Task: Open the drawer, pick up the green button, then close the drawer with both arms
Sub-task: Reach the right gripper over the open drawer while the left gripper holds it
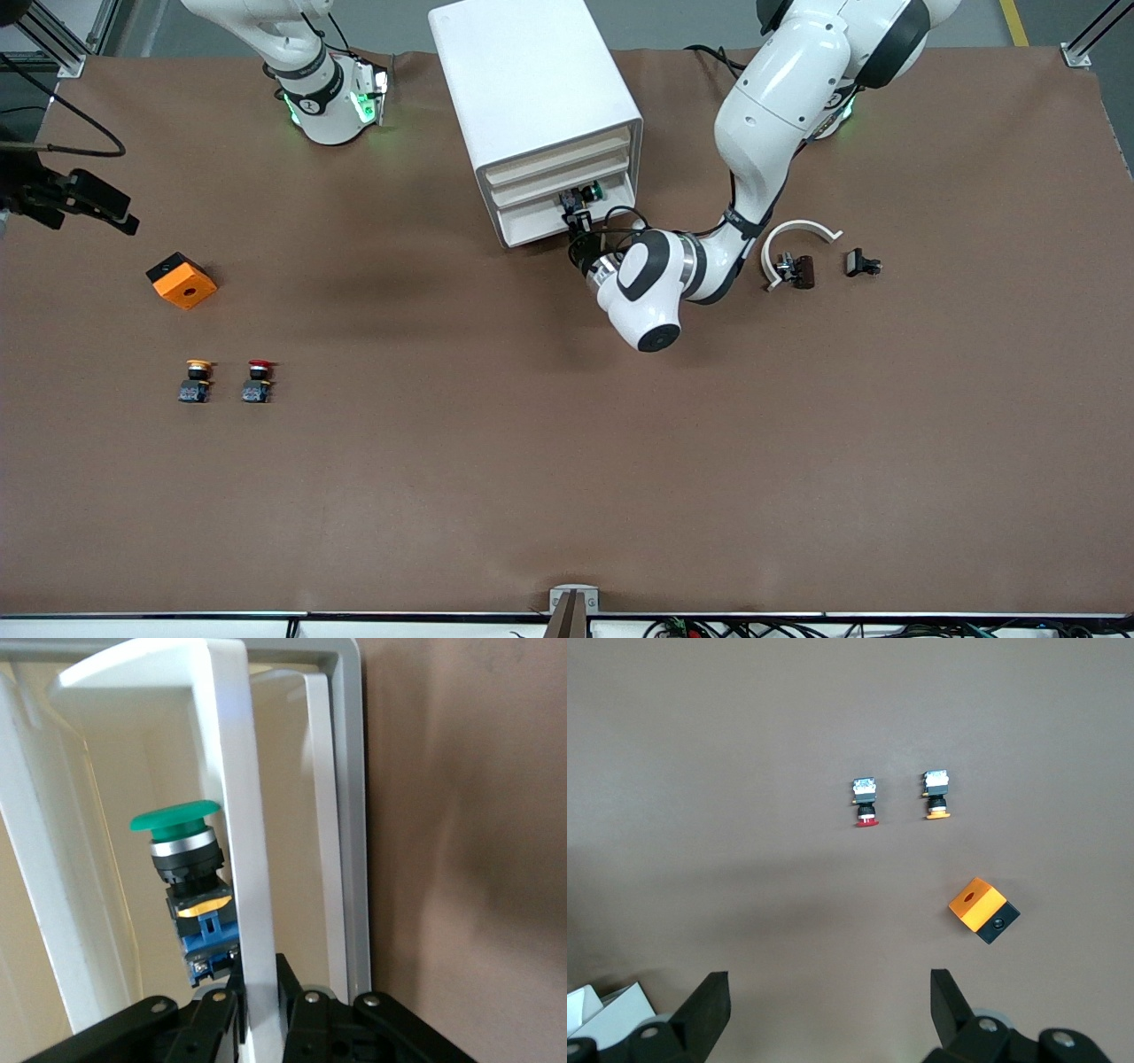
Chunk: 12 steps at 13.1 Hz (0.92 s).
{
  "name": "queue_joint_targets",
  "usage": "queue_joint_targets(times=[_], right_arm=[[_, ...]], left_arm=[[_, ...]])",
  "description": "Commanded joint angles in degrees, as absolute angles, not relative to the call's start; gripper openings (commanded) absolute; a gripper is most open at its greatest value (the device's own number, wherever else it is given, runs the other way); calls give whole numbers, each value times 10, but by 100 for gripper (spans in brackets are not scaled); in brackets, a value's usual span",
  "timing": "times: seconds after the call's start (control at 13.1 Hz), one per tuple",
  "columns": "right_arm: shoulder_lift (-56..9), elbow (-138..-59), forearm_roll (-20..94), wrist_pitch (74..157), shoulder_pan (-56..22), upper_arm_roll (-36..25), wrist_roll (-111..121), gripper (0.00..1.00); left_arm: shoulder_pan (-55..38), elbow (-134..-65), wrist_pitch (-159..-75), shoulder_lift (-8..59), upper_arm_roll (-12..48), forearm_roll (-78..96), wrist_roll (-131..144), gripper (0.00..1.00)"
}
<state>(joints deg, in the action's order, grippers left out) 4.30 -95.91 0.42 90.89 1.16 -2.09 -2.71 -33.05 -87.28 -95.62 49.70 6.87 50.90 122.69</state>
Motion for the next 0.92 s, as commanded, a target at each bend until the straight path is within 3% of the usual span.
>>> queue_joint_targets(times=[0.0, 0.69, 0.76, 0.84], right_arm=[[26, -943, -1, 899, 11, -18, -23, 100], [-33, -938, -11, 904, -7, -18, -32, 100], [-33, -939, -9, 898, -8, -18, -40, 100], [-33, -939, -9, 898, -8, -18, -55, 100]], left_arm=[[-331, -848, -1040, 531, 54, 514, 1208, 0], [-309, -825, -1042, 537, 41, 509, 1201, 0], [-309, -825, -1042, 538, 40, 508, 1194, 4], [-309, -825, -1042, 540, 39, 507, 1191, 19]])
